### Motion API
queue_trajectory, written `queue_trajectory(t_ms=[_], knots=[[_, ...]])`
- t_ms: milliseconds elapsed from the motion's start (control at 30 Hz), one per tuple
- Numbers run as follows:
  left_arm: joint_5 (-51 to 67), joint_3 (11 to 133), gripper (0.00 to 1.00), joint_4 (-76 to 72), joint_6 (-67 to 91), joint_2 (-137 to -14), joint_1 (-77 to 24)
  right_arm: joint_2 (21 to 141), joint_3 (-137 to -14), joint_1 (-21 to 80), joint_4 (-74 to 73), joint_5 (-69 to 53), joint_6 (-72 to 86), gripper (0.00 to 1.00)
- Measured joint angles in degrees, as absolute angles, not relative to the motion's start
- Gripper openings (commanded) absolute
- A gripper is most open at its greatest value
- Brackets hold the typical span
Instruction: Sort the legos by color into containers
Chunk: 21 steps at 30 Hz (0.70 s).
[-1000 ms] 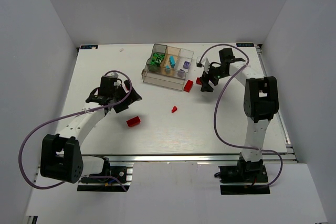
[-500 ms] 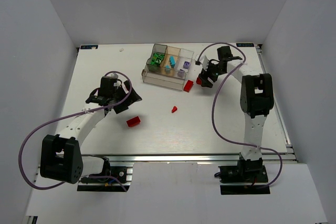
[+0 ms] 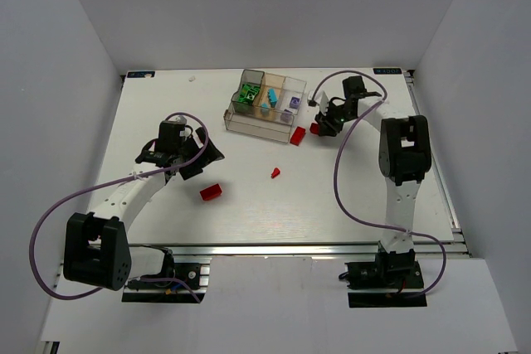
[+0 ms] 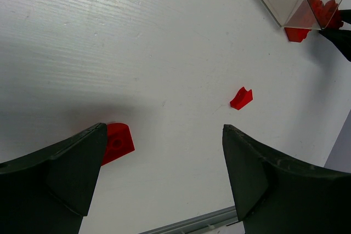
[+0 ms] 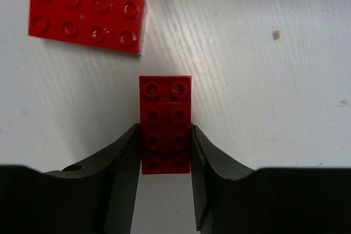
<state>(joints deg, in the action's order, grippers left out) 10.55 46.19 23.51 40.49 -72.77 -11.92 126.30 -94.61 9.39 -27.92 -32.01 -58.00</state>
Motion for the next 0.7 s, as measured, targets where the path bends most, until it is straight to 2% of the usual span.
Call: queue_trajectory(t_ms=[267,467,700], knots=[[10.5,46.2,0.95,23.6,40.3,-72.8,-11.9,120.0,-92.4,9.1,-30.9,-37.0,-59.7,0.15],[10.5,45.4,0.95,23.8,40.0,-72.8,-11.9,112.9,-94.6,11.1,-30.9,-43.6,-55.3,0.09],[9.5,45.4,0.95,24.1,39.6,-72.8,-11.9,116.8,-100.8,19.2,-26.0,-44.5,-44.2,0.17]])
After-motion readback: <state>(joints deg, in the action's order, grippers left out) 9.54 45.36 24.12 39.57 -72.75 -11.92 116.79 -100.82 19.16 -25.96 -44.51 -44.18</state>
